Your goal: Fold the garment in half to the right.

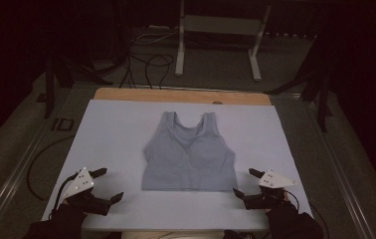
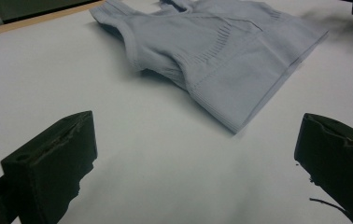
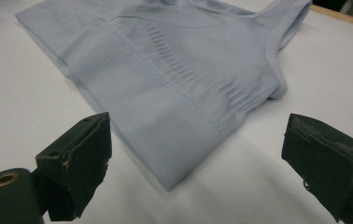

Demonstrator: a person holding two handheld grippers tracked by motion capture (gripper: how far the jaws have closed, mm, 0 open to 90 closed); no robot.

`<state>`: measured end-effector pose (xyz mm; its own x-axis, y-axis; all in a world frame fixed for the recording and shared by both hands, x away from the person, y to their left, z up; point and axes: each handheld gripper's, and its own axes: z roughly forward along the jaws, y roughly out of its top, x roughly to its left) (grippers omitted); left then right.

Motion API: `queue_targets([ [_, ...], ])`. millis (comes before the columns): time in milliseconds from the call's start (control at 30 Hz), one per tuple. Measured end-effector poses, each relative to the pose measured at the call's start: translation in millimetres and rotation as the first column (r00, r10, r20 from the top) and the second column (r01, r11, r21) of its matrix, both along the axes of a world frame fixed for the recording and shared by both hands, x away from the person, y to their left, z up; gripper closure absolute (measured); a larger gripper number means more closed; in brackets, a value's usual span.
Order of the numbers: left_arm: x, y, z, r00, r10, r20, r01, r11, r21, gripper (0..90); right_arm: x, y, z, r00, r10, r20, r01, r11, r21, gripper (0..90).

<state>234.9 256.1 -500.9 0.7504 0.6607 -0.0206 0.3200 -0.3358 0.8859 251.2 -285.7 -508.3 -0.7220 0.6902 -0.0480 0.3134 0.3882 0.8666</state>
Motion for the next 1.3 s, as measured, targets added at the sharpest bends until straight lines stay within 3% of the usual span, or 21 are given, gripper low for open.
queue_targets([
  [133,0.0,-0.7,0.1,1.0000,-0.005,0.001,0.005,1.0000,0.007,0.2,-0.8,-0.6,3.2,0.9999,-0.007,0.012,0.007,0.9998,0.017,7.7],
  [400,-0.2,-3.0,2.5,0.9998,-0.018,0.003,0.018,0.9998,0.010,0.1,-1.5,2.4,4.3,0.9997,0.014,-0.018,-0.014,0.9999,0.003,7.7],
  [700,-2.0,-3.9,12.0,0.9993,-0.036,-0.002,0.036,0.9993,-0.012,0.2,-5.1,7.8,22.1,0.9995,0.020,-0.025,-0.020,0.9996,0.022,7.7],
  [900,-6.0,-6.8,27.9,0.9981,-0.059,0.014,0.060,0.9982,-0.010,0.1,-2.1,9.1,43.6,0.9995,0.030,-0.009,-0.029,0.9979,0.057,7.7],
  [1300,2.4,-14.5,57.1,0.9941,-0.104,0.032,0.105,0.9942,-0.025,0.2,20.5,21.1,87.2,0.9961,0.067,0.059,-0.070,0.9962,0.051,7.7],
])
